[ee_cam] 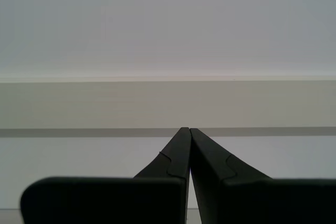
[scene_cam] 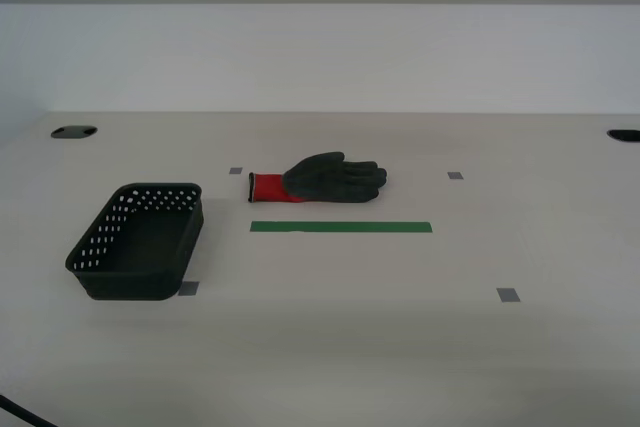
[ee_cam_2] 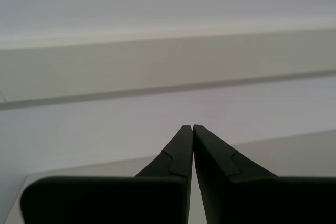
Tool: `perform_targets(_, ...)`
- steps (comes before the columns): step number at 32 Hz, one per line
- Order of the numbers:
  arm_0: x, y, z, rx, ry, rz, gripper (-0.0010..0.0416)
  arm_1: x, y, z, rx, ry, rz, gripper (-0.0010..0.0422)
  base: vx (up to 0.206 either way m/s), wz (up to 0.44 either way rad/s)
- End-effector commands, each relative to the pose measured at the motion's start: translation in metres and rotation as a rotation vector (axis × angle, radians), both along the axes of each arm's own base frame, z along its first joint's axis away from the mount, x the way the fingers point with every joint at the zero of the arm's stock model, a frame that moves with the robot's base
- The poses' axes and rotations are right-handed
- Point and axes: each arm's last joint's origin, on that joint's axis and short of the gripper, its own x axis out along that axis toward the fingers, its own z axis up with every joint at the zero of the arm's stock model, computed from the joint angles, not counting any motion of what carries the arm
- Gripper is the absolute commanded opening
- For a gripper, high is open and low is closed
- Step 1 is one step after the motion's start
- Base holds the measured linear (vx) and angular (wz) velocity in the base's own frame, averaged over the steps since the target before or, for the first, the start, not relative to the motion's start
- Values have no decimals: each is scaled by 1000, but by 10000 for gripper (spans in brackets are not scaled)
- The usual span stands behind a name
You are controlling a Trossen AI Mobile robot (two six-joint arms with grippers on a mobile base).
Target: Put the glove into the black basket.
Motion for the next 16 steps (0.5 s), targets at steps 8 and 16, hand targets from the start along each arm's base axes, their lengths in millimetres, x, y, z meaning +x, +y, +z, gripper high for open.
perform_targets(8, 0, 0, 1, 0, -4, 0, 1, 36, -18, 19, -26, 219, -263, 0, 0, 0)
perform_targets(16, 0, 0, 0, 0, -3, 0, 1, 66, -63, -4, -88, 432, -363, 0, 0, 0)
